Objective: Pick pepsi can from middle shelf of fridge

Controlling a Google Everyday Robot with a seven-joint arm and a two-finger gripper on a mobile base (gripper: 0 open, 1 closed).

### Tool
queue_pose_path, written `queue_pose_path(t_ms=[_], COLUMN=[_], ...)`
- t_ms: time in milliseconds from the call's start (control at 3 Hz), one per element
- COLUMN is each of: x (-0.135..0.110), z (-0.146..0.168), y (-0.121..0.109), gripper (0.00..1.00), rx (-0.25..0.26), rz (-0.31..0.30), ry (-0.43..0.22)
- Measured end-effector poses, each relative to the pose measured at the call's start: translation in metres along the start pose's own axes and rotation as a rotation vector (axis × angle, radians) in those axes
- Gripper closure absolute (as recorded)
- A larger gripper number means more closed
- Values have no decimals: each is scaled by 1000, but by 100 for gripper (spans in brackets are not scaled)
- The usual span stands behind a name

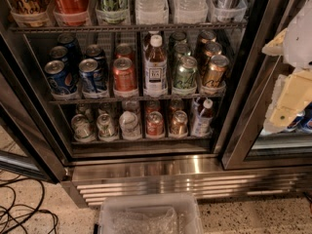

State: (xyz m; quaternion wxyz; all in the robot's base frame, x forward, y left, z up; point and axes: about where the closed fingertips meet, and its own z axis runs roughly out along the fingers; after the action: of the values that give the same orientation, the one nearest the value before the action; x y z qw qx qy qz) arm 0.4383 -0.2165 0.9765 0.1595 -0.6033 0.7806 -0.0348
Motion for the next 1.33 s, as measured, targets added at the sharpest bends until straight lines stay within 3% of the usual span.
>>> queue_pose_path(t_ms=[667,1000,1333], x=[2,9,10], z=[9,47,97], y=[0,6,20], gripper=[0,0,0], rx=[-20,-90,-183], rz=[0,-1,-18], ry=[-9,-51,-140])
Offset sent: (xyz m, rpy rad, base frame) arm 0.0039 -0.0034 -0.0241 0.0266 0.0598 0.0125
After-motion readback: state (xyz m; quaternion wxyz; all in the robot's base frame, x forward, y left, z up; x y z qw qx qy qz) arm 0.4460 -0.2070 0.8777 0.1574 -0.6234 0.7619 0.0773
